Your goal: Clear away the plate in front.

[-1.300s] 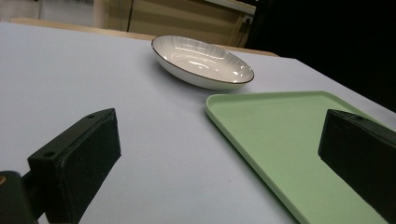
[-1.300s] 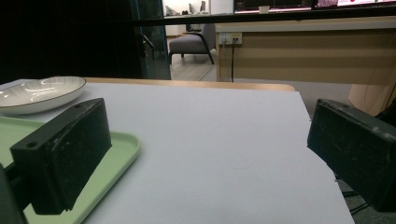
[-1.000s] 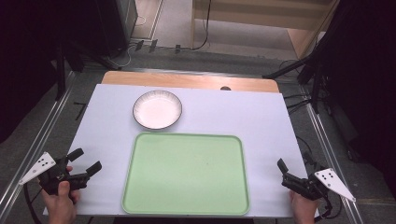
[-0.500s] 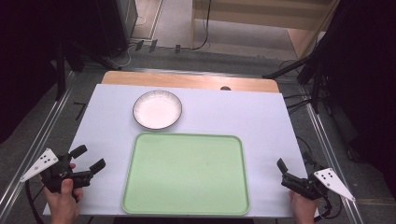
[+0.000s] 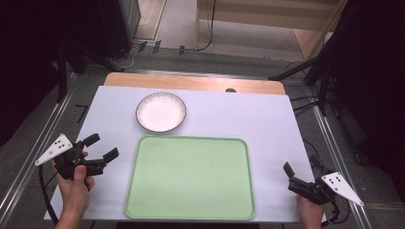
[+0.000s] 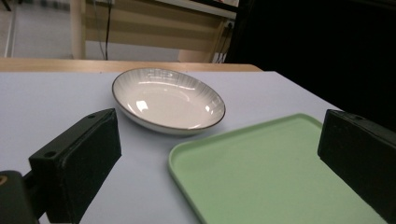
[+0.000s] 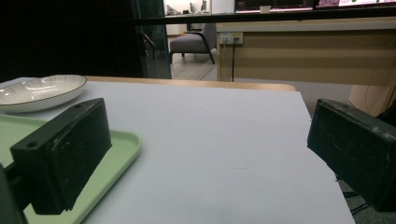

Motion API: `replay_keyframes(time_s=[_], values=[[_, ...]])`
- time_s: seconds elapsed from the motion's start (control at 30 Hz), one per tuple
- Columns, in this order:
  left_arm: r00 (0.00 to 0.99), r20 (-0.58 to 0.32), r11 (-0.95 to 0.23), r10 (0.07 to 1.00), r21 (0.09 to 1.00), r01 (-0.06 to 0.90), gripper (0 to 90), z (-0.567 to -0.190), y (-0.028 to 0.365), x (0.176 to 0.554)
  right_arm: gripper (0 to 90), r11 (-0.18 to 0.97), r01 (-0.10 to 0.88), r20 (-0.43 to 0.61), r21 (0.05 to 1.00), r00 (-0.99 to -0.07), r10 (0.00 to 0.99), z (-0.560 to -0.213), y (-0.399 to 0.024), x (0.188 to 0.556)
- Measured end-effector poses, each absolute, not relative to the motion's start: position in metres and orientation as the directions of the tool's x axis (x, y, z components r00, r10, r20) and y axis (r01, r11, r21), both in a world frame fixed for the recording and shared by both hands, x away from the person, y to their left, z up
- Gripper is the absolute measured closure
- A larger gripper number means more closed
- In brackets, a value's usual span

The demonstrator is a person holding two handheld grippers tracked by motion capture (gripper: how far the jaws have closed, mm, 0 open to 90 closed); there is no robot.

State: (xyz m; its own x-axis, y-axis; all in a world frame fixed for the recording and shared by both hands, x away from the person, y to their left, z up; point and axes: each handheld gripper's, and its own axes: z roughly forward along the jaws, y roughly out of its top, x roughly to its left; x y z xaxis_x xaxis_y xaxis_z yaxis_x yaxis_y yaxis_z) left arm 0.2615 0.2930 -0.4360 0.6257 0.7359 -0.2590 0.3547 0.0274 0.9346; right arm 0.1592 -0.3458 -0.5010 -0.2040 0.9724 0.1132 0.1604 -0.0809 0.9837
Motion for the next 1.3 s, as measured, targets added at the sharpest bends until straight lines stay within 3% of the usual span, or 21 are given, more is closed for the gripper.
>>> replay_keyframes(time_s=[1.3], values=[[0.64,-0.254,-0.011,0.725,0.925,0.38,0.4,-0.414,0.237,0.35,0.0,-0.079,0.165,0.113,0.983,-0.212,0.971,-0.501,-0.346,0.159]])
